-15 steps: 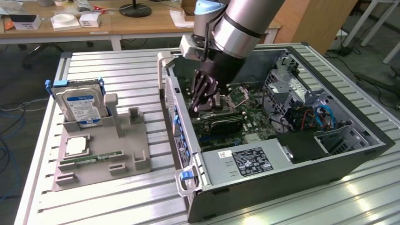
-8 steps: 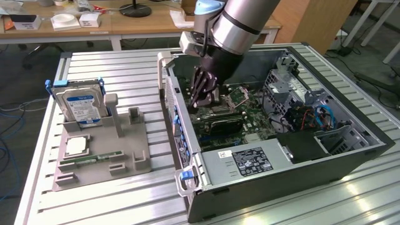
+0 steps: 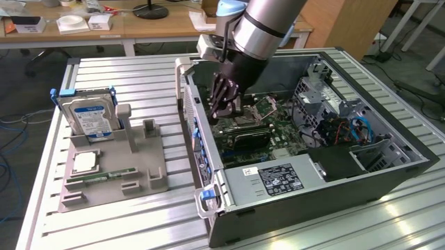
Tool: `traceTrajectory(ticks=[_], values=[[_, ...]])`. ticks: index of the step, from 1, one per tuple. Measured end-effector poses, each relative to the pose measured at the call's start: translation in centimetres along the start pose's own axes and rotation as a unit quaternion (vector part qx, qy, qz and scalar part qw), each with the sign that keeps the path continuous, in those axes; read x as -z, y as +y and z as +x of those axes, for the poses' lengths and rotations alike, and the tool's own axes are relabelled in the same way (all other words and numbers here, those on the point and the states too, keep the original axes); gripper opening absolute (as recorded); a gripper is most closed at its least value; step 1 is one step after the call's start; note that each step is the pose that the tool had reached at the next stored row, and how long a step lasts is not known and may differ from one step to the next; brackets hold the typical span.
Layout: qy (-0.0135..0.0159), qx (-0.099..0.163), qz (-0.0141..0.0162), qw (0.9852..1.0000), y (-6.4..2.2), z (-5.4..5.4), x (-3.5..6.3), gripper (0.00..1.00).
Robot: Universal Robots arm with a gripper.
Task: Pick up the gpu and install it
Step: 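Press down on the gpu until it lock into place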
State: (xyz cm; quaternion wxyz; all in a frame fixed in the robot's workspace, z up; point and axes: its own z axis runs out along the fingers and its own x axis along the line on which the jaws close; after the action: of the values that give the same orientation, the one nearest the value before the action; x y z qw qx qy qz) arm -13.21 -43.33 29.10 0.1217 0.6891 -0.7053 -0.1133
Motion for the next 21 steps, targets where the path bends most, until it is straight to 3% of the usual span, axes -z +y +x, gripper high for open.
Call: traceTrajectory(ticks=[21], values=[[0.0007,0.001,0.0000,1.0000,0.27,0.19,-0.15,0.10]])
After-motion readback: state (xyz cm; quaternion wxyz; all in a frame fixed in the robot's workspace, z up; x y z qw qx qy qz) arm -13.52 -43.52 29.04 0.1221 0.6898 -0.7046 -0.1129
